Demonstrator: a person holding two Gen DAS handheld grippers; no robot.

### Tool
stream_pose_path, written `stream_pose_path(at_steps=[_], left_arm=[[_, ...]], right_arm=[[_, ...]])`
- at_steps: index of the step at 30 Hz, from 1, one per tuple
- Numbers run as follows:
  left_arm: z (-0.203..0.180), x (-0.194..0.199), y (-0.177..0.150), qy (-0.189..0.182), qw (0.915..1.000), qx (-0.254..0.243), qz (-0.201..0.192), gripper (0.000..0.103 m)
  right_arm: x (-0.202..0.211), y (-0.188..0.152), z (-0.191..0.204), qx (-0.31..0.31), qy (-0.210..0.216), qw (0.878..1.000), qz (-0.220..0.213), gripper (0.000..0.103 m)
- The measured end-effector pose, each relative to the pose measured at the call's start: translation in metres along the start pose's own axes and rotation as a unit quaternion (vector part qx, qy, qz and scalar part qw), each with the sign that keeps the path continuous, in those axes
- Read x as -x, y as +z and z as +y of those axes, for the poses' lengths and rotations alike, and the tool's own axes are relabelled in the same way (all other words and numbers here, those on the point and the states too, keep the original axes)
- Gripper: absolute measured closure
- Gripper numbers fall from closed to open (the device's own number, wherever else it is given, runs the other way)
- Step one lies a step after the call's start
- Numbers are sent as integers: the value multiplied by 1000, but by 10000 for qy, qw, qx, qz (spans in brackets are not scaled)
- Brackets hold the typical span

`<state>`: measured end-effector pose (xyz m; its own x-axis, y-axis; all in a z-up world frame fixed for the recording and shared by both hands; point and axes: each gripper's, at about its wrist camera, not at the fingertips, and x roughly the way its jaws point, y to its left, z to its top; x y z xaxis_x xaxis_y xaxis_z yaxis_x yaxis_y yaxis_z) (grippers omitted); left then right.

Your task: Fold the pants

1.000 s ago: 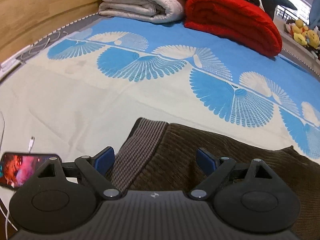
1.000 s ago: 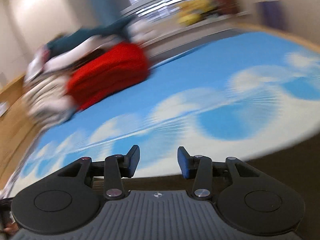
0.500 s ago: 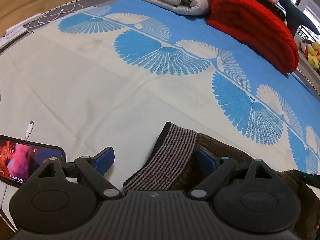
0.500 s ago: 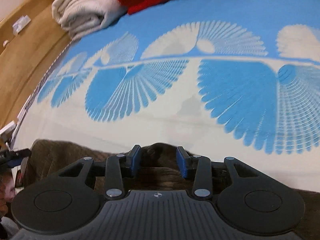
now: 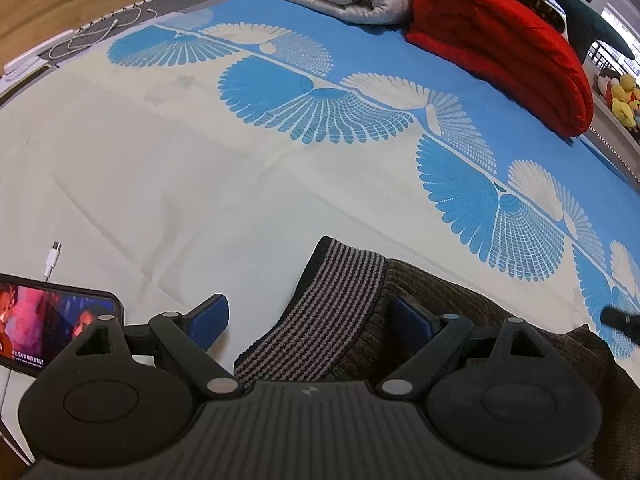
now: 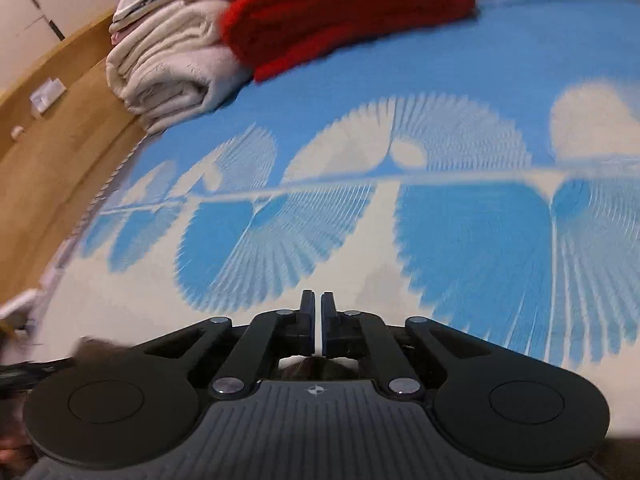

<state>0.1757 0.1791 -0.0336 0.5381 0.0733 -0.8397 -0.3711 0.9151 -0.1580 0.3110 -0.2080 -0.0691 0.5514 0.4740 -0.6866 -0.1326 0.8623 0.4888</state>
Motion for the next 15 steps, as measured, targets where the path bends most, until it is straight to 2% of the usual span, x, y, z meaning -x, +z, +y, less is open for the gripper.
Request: stream_pose_path(at_steps=[3,4,6,7,8,9,12,13,15], left_arm=[[-1,-1,0,-58,10000,35,48,11],[-2,-1,0,-75,9999,31,59,11],[-4,1,-1,-72,10000,-3,50,11],[-4,1,-2,-53,10000,-34,31,11],[-5,1,-2,-32,10000,-53,18,11],[-4,1,-2,-17,10000,-60,9,11],[-1,0,-2,-32,10000,2,22,11],[-1,0,-2,-43,10000,19,41,11],[0,-1,-1,-61,10000,45,58,11]], right_arm=[[7,-8,3,126,46,9994,330,66],[6,-12,5,212,11,9990,405,62],[1,-18,7,151,70,9984,546,62],[-4,-21,7,70,143,9980,619,64],[-9,-24,10,104,70,9980,614,72],[-10,-27,14,278,-58,9983,513,89],[-5,-30,30,708,-136,9974,2,91],[-3,-28,31,704,-133,9973,-162,103],[-4,-24,28,782,-348,9946,-586,103]])
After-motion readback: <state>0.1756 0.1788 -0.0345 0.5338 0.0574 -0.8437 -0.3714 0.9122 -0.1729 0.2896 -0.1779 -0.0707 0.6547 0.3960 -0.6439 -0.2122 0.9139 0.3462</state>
